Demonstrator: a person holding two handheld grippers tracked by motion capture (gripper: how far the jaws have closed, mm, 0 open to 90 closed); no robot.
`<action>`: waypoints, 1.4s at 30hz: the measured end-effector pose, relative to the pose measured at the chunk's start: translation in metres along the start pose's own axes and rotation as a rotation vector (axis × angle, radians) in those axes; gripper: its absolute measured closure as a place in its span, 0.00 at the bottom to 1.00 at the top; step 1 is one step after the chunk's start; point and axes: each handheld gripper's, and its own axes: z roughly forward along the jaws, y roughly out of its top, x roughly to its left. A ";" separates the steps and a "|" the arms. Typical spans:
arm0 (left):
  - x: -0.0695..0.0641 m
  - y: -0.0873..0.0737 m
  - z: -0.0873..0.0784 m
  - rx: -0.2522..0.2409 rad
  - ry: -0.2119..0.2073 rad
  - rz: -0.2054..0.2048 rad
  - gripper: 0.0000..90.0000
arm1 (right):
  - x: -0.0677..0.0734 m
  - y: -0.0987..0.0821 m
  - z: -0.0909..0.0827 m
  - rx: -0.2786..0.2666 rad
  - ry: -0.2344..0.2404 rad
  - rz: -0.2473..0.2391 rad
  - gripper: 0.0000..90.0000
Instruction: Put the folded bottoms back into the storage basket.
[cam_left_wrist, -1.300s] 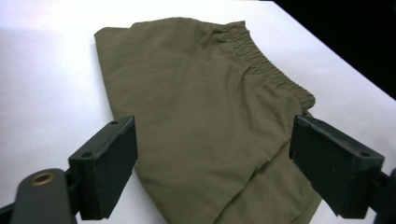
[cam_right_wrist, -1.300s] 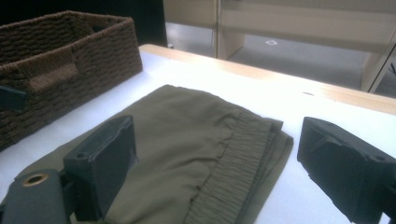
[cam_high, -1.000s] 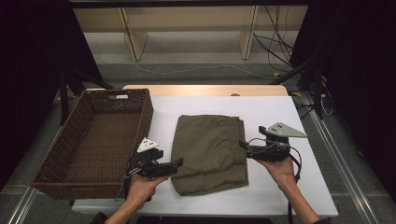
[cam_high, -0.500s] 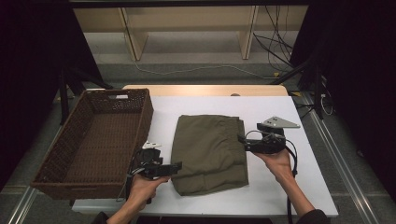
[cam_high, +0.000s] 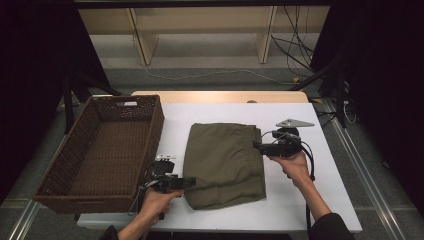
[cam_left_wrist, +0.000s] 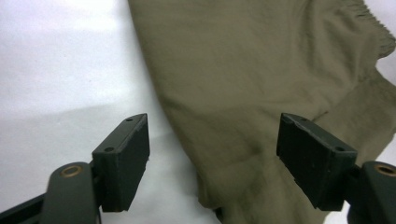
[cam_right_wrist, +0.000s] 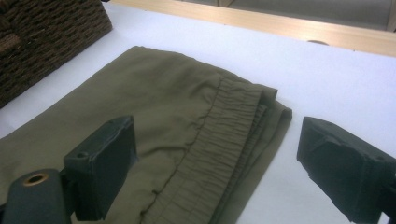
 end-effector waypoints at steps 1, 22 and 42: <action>0.000 0.000 0.001 0.002 0.000 -0.003 0.29 | 0.000 0.000 0.000 0.000 0.000 0.000 0.14; 0.002 -0.006 0.020 0.054 -0.082 -0.008 0.68 | -0.012 0.008 0.029 0.063 0.022 0.058 0.14; 0.006 0.004 0.009 0.018 -0.091 0.025 0.96 | -0.041 0.026 0.077 0.226 -0.043 0.080 0.17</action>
